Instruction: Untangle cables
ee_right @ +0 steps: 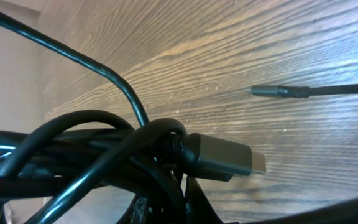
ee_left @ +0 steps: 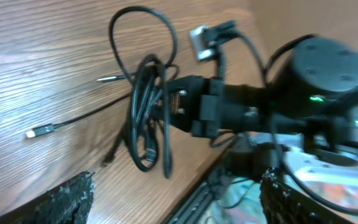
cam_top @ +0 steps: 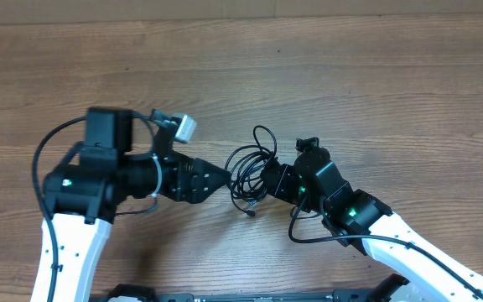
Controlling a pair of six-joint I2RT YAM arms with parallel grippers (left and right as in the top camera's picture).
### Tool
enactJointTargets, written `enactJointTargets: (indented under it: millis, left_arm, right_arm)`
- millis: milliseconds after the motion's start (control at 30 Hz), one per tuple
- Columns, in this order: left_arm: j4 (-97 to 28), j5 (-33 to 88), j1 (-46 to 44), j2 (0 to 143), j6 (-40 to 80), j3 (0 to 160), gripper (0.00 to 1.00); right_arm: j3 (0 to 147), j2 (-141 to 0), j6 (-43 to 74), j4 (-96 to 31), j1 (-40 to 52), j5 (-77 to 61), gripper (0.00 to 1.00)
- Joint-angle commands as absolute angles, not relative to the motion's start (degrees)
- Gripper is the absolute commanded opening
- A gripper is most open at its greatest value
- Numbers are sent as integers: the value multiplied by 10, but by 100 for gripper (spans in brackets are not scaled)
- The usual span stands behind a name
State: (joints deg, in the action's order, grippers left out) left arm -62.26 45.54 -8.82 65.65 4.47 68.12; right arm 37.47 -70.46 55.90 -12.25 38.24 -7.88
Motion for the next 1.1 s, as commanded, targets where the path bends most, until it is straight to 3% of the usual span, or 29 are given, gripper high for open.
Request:
enactJointTargets:
  millis: [0, 200, 267, 300, 400, 467, 700, 867, 1067]
  left_arm:
    - [-610, 283, -137, 653, 175, 678, 91]
    - [-547, 240, -221, 653, 222, 645, 91]
    - [-515, 228, -244, 653, 247, 623, 84]
    - [-500, 222, -254, 653, 258, 610, 78]
    - [-474, 216, -272, 653, 289, 577, 45]
    - [-465, 216, -277, 653, 311, 556, 7]
    - [-404, 216, -259, 648, 315, 550, 4]
    - [-328, 207, -214, 648, 350, 552, 4]
    - [-339, 103, -201, 656, 430, 552, 4]
  right_arm:
    - [380, -701, 573, -116, 381, -107, 6]
    - [380, -701, 573, -116, 382, -117, 6]
    - [380, -701, 573, -116, 381, -121, 6]
    - [380, -701, 573, -116, 381, -122, 6]
    - [380, -701, 573, -118, 381, -128, 6]
    - [380, -701, 573, -119, 381, -132, 6]
    - [380, -701, 571, -150, 381, -132, 8]
    - [380, -701, 561, -261, 382, -137, 4]
    - [380, -701, 457, -304, 382, -213, 4]
